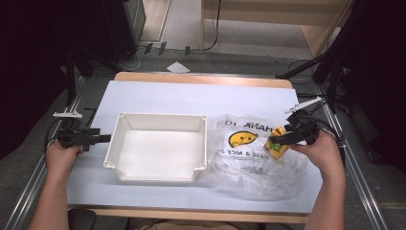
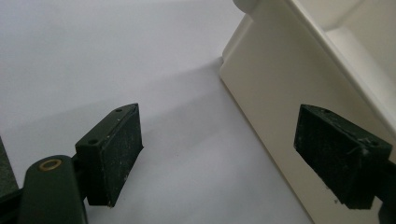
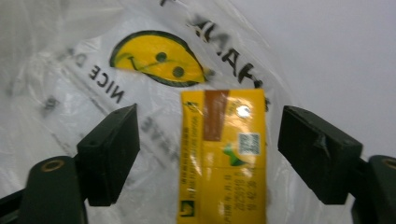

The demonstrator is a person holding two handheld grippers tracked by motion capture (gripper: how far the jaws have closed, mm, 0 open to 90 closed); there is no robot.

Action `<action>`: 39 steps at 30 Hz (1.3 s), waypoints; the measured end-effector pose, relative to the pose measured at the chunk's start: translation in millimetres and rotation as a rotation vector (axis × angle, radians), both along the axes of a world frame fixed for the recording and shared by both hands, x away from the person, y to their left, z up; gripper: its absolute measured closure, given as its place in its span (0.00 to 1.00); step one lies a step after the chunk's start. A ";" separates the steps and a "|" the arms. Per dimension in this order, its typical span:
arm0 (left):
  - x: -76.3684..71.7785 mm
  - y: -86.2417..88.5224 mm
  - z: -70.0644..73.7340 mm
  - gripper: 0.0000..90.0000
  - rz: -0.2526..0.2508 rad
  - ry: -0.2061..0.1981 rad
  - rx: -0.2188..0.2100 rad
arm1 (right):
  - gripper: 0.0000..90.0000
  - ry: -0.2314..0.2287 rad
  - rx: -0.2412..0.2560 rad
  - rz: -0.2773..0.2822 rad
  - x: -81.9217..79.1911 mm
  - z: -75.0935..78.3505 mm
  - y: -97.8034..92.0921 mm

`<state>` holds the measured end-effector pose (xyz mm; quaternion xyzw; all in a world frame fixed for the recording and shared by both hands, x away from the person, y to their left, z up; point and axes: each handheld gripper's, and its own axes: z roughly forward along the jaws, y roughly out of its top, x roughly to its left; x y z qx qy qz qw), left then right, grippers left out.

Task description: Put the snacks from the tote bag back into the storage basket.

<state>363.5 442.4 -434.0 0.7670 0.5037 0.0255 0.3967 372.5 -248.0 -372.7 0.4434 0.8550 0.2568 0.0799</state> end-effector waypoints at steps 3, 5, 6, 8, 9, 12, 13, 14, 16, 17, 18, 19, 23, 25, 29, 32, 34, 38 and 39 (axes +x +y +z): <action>-0.1 0.0 -0.4 0.18 -0.001 0.001 0.001 | 0.28 0.035 -0.002 -0.036 2.8 -8.8 -7.4; 0.0 0.4 -0.5 0.18 0.000 0.000 0.000 | 0.31 0.054 0.002 -0.038 3.9 -13.8 -9.6; 0.0 0.6 -0.4 0.18 0.001 0.001 0.000 | 0.32 0.059 0.000 -0.036 4.4 -15.2 -10.0; -0.1 0.6 -0.3 0.18 0.003 0.001 -0.001 | 0.34 0.069 0.002 -0.034 6.0 -18.6 -9.6; -0.1 0.5 -0.4 0.18 0.003 -0.001 -0.001 | 0.35 0.073 -0.001 -0.033 6.5 -20.0 -8.9; 0.6 -0.3 -1.1 0.18 -0.002 0.002 0.003 | 0.39 0.079 -0.019 -0.016 8.4 -24.4 -6.7; 0.8 -0.9 -1.0 0.18 -0.003 0.003 0.003 | 0.40 0.095 -0.022 -0.020 9.0 -25.9 -5.2; 0.8 -1.3 -0.8 0.18 -0.003 0.002 0.002 | 0.42 0.103 -0.030 -0.012 9.8 -28.3 -3.6; 0.5 -1.6 -0.6 0.18 -0.005 0.001 0.003 | 0.43 0.111 -0.039 0.001 10.9 -31.9 -0.3; 0.4 -1.5 -0.7 0.18 -0.005 0.002 0.004 | 0.45 0.106 -0.054 0.004 11.5 -33.6 1.4; 0.4 -1.4 -0.8 0.18 -0.005 0.002 0.004 | 0.47 0.110 -0.068 0.003 11.6 -34.8 2.9; 0.4 -1.1 -0.8 0.18 -0.004 0.002 0.003 | 0.48 0.109 -0.078 0.005 12.3 -35.7 3.2; 0.4 -0.8 -0.6 0.18 -0.004 0.001 0.000 | 0.49 0.112 -0.088 -0.004 13.2 -36.9 5.1; 0.6 -1.1 -0.8 0.18 -0.003 0.002 0.002 | 0.52 0.101 -0.100 0.002 13.4 -37.0 5.8; 0.3 -1.5 -0.2 0.18 -0.006 0.000 0.000 | 0.54 0.077 -0.133 0.021 12.5 -37.9 8.9; 0.6 -1.6 -0.6 0.18 -0.005 0.001 0.003 | 0.54 0.080 -0.129 0.017 12.8 -37.8 8.0; 0.4 -1.7 -0.4 0.18 -0.006 0.001 0.002 | 0.55 0.074 -0.126 0.022 12.5 -38.0 7.4; 0.5 -1.2 -0.6 0.18 -0.004 0.000 0.000 | 0.54 0.088 -0.111 0.002 12.8 -37.6 6.8; 0.6 -1.1 -0.7 0.18 -0.004 0.001 0.002 | 0.55 0.089 -0.109 0.001 12.9 -37.6 6.8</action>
